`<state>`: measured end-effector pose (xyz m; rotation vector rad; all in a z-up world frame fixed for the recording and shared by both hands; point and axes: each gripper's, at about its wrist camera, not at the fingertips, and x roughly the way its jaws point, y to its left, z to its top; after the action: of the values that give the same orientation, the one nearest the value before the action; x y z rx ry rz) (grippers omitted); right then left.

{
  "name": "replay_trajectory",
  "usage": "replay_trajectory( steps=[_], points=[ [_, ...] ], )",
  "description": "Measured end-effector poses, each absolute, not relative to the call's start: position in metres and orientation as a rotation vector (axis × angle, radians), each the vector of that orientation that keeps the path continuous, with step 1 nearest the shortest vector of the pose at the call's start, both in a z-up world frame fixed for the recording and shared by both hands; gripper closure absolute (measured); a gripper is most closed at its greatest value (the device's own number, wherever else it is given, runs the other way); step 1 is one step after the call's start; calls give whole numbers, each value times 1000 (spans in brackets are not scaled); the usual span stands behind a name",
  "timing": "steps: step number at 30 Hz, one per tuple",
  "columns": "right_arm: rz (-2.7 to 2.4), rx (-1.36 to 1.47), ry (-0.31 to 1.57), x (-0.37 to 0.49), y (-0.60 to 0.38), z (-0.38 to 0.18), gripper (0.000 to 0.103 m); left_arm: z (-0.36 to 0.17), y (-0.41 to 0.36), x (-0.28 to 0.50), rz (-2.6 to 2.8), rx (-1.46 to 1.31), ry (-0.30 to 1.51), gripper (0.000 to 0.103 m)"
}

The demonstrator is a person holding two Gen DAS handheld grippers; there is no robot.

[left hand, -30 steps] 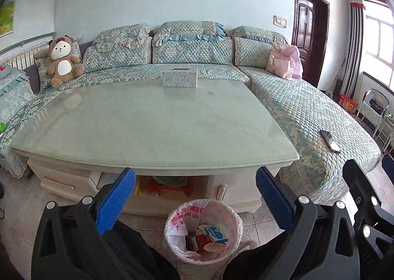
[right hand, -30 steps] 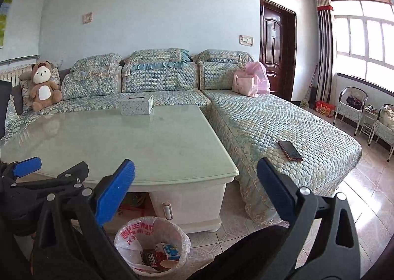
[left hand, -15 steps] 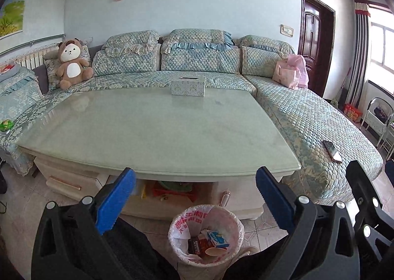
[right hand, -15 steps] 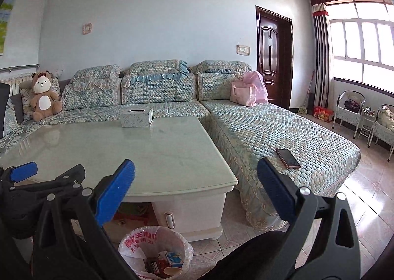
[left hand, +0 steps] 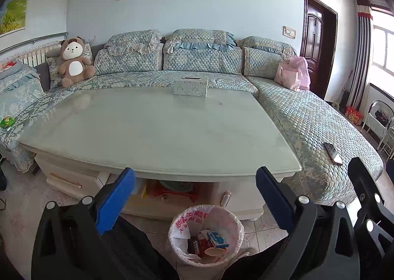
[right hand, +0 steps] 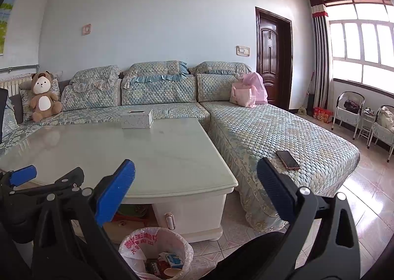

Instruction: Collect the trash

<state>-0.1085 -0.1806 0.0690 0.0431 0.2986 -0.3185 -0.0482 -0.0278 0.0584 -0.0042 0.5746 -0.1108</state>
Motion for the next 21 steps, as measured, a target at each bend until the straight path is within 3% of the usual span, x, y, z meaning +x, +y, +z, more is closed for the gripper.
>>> replay_trajectory(
  steps=[21],
  points=[
    [-320,39,297,-106,-172,70,6,57,-27,-47,-86,12,577,7]
  ],
)
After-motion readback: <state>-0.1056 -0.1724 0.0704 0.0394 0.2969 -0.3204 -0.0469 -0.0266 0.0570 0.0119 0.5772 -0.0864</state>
